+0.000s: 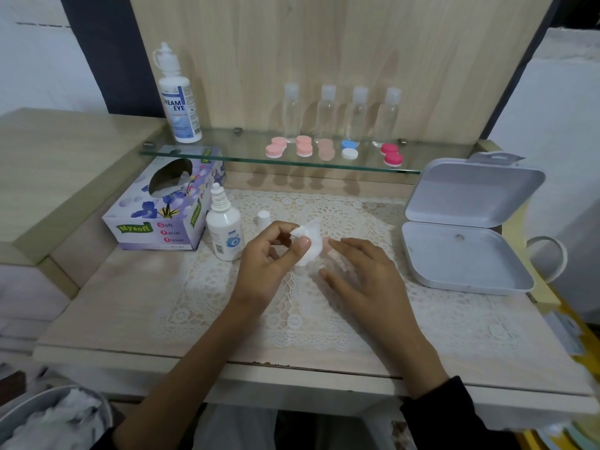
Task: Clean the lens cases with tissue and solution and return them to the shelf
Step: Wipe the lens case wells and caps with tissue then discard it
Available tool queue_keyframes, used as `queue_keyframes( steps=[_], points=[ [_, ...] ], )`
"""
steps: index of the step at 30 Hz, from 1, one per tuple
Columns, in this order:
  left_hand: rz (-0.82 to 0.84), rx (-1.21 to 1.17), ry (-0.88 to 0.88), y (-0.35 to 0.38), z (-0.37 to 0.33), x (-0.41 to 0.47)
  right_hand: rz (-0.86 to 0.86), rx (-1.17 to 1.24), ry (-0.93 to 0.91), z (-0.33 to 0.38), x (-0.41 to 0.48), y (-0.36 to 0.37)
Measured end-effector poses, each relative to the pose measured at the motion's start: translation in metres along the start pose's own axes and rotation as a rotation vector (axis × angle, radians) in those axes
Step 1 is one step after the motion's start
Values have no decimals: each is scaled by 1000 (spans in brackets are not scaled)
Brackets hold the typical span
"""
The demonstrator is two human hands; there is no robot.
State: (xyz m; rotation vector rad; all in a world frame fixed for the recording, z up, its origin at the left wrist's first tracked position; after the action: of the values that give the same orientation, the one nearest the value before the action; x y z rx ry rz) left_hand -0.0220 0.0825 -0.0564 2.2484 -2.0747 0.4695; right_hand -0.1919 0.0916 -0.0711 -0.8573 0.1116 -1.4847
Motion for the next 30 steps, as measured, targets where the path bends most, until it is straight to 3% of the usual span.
queue_keyframes(
  steps=[3,8,13,17,19,22,26,30],
  points=[
    [18,-66,17,2,-2,-2,-84,160,-68,6,0,-6],
    [122,-84,86,9,-2,-7,-101,216,-223,19,-5,-10],
    [153,-92,137,8,-5,-8,-191,288,-260,19,-3,-10],
    [16,231,188,-3,3,-4,-301,342,-140,14,-2,-17],
    [31,294,137,-7,10,-1,-328,372,-52,11,-2,-20],
    [97,402,99,-9,19,2,-303,326,-6,6,-1,-18],
    [116,593,179,-5,20,1,-206,174,-93,4,0,-8],
    [104,580,159,-6,21,2,-108,-3,-151,5,0,2]
  ],
)
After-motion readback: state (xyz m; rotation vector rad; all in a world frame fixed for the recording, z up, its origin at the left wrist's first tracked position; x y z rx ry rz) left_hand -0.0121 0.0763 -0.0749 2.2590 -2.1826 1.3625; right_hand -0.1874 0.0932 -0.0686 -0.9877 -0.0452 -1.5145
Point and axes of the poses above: each hand's wrist, its own x-axis towards the middle knuckle, its own y-axis out of the palm, z = x × y, the point moved 3 cm from there along x, towards the middle knuckle, and after that the axes turned 10 degrees about x, right-handed, at the moved point
